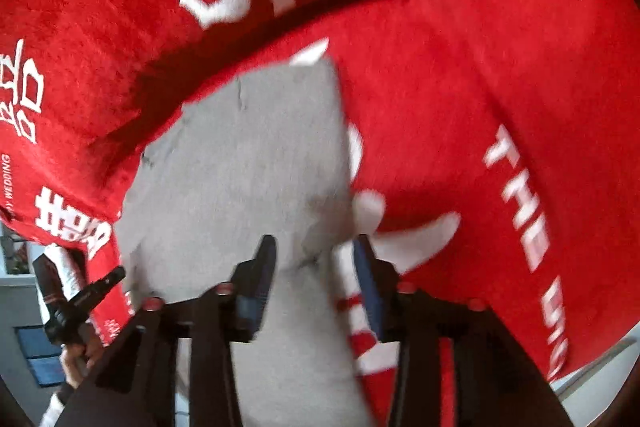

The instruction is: Fold small clothes

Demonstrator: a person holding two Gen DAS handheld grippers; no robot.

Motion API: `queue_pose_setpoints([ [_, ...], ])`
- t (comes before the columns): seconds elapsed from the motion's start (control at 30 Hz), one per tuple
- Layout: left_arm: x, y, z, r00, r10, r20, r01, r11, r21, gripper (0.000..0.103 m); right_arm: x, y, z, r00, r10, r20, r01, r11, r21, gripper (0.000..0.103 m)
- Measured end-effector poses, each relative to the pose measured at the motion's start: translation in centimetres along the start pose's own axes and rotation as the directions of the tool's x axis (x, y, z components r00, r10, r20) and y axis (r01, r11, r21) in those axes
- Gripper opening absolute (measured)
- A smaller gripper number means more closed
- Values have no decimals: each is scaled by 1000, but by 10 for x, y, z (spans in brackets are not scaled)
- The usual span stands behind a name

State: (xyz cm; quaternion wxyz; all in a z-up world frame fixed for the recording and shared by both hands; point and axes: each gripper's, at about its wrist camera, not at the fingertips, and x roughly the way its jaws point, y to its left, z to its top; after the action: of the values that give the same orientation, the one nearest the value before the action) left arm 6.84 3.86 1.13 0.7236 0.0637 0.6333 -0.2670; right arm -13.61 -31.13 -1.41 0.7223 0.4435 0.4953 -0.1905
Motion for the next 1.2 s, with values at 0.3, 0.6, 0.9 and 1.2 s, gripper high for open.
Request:
queue_pose_setpoints([
  [0.3, 19, -24, 7, 999, 30, -14, -30, 1000, 0, 8, 57, -14, 73, 999, 46, -17, -44, 995, 86, 41],
  [0.6, 33, -38, 18, 999, 48, -14, -48, 999, -1, 8, 54, -9, 90, 997, -78, 20, 79, 997, -3, 7],
  [0.9, 16, -30, 29, 995, 101, 28, -101, 995, 19, 8, 31, -40, 76, 1000, 1, 10, -2, 991, 131, 6],
  [1.2, 14, -43, 1, 997, 77, -25, -74, 991, 107, 8, 35, -14, 13, 997, 26, -77, -23, 999, 35, 6],
])
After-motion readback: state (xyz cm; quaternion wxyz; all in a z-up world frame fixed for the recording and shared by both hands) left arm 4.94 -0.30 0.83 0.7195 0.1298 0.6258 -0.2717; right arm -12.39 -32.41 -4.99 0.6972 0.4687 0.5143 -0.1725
